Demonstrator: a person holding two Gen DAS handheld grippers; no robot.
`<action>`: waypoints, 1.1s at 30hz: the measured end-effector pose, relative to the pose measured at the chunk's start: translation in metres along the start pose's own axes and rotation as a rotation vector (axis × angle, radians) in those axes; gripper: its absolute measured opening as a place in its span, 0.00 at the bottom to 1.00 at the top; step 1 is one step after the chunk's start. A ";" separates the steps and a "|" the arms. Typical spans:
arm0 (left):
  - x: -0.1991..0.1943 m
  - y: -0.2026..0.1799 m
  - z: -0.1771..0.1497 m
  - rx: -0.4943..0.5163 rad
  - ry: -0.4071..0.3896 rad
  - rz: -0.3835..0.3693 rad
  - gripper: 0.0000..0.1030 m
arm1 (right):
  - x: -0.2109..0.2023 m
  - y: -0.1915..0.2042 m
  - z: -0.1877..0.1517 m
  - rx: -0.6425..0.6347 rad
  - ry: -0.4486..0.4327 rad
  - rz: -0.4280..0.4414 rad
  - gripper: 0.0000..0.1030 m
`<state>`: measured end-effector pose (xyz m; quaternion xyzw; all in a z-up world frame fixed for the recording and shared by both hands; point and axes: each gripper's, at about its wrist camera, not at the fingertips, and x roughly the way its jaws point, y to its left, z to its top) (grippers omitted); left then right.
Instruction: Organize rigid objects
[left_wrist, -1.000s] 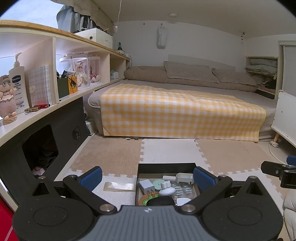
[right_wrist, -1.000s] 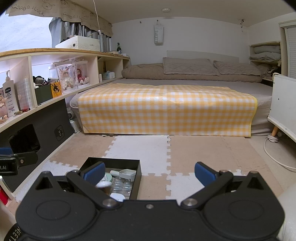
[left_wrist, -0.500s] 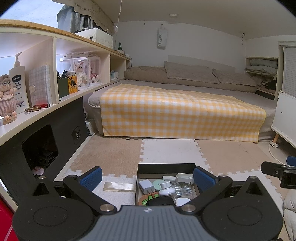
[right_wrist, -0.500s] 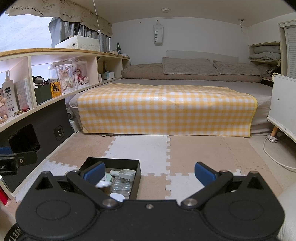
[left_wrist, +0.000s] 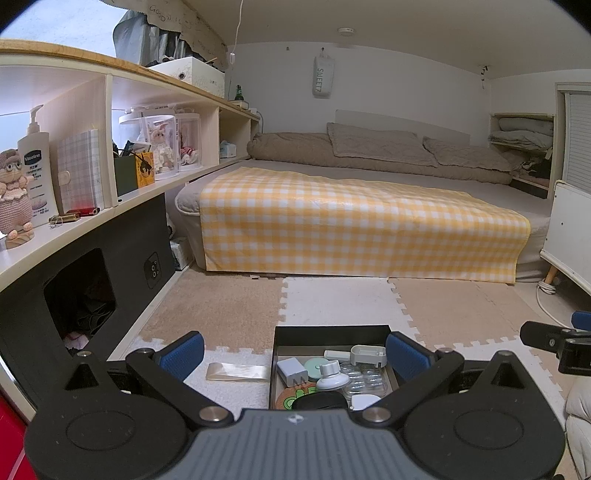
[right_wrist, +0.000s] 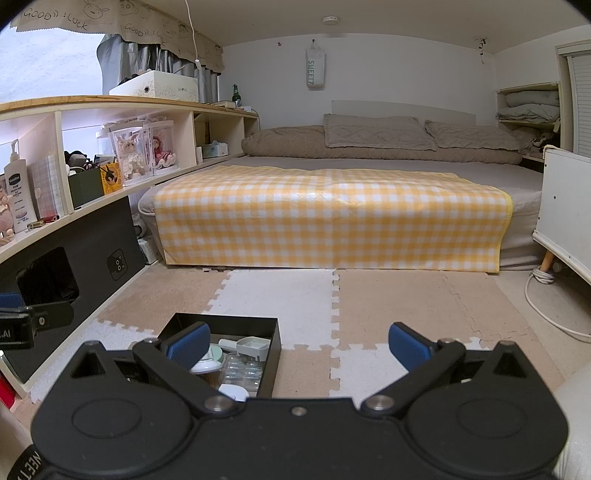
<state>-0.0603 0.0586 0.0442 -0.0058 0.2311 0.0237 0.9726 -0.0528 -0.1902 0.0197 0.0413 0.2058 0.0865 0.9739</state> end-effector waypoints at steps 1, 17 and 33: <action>0.000 0.000 0.000 0.000 0.000 0.000 1.00 | 0.000 0.000 0.000 0.000 0.000 0.000 1.00; 0.000 0.000 0.000 0.000 -0.001 0.001 1.00 | 0.000 -0.001 0.000 -0.001 0.000 0.001 1.00; 0.000 0.001 0.000 -0.004 -0.005 0.010 1.00 | 0.000 -0.001 0.001 -0.001 0.000 0.002 1.00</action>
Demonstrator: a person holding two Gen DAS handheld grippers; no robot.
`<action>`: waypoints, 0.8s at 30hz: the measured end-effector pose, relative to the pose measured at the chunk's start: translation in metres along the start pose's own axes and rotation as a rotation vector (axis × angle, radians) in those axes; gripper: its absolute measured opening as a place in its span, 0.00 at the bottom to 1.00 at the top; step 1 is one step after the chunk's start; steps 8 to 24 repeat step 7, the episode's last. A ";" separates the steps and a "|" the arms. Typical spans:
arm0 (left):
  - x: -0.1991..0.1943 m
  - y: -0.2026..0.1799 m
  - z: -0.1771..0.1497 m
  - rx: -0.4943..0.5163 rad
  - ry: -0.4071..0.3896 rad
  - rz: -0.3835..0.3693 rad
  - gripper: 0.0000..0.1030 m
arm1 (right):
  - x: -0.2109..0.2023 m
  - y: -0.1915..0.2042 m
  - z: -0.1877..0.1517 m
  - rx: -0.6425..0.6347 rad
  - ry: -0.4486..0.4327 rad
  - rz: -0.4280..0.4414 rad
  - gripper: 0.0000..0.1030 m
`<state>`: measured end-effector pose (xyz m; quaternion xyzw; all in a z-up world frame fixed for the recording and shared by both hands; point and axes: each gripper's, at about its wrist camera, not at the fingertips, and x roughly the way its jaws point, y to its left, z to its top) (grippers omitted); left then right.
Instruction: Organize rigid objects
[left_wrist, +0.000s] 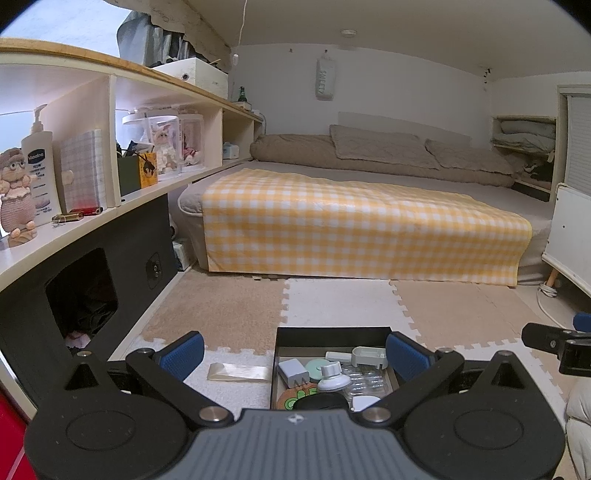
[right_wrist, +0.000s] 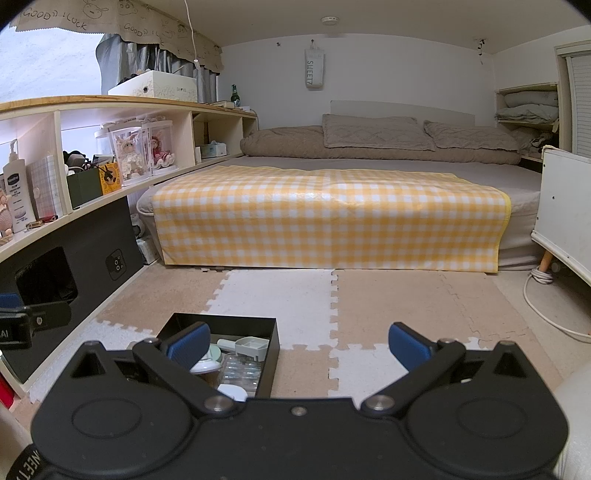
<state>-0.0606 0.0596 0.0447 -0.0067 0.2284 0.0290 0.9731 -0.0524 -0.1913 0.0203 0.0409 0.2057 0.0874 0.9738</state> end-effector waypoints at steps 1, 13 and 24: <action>0.000 0.000 0.000 -0.002 -0.001 0.003 1.00 | 0.000 0.000 0.000 0.000 0.000 0.001 1.00; -0.001 0.000 0.000 -0.003 0.001 0.004 1.00 | 0.000 0.000 0.000 -0.001 0.000 0.000 1.00; -0.001 0.000 0.000 -0.003 0.001 0.004 1.00 | 0.000 0.000 0.000 -0.001 0.000 0.000 1.00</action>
